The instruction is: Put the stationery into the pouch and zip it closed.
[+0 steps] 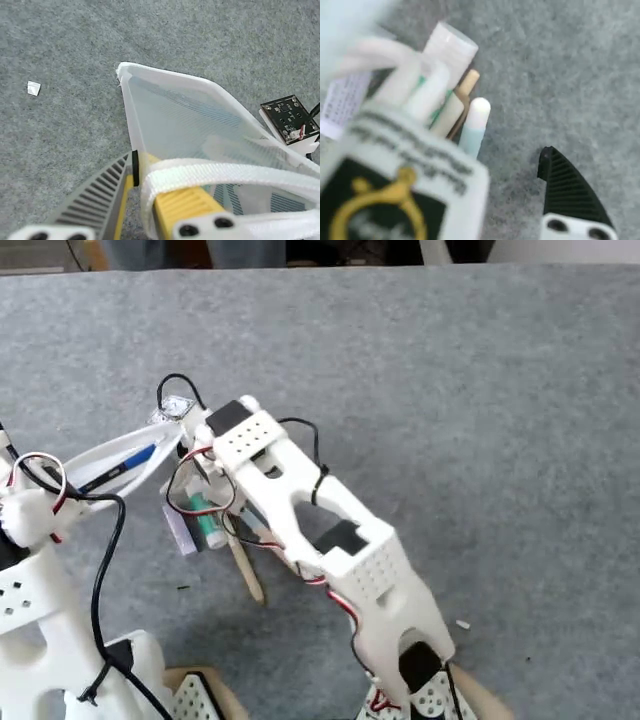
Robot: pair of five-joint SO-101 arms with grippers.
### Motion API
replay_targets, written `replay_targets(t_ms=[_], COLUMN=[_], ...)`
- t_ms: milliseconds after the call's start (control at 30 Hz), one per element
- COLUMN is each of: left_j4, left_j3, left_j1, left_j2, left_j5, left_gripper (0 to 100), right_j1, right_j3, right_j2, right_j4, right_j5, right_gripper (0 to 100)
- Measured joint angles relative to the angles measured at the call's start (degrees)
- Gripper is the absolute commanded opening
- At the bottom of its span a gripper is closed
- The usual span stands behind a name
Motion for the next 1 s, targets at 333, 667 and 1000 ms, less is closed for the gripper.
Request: replay_targets(t_ms=[333, 667, 1000], left_j4=[0.0, 0.0, 0.0], left_j3=[0.0, 0.0, 0.0], left_j1=[0.0, 0.0, 0.0], left_j2=[0.0, 0.0, 0.0], left_j5=[0.0, 0.0, 0.0], left_gripper=[3, 3, 3], right_j1=[-0.1, -0.1, 0.4], right_j3=[-11.7, -25.4, -28.4], right_j2=[7.8, 15.5, 16.9], right_j4=[7.6, 15.7, 16.9], right_j5=[0.0, -0.1, -0.1], right_gripper=[15.2, 6.3, 1.1])
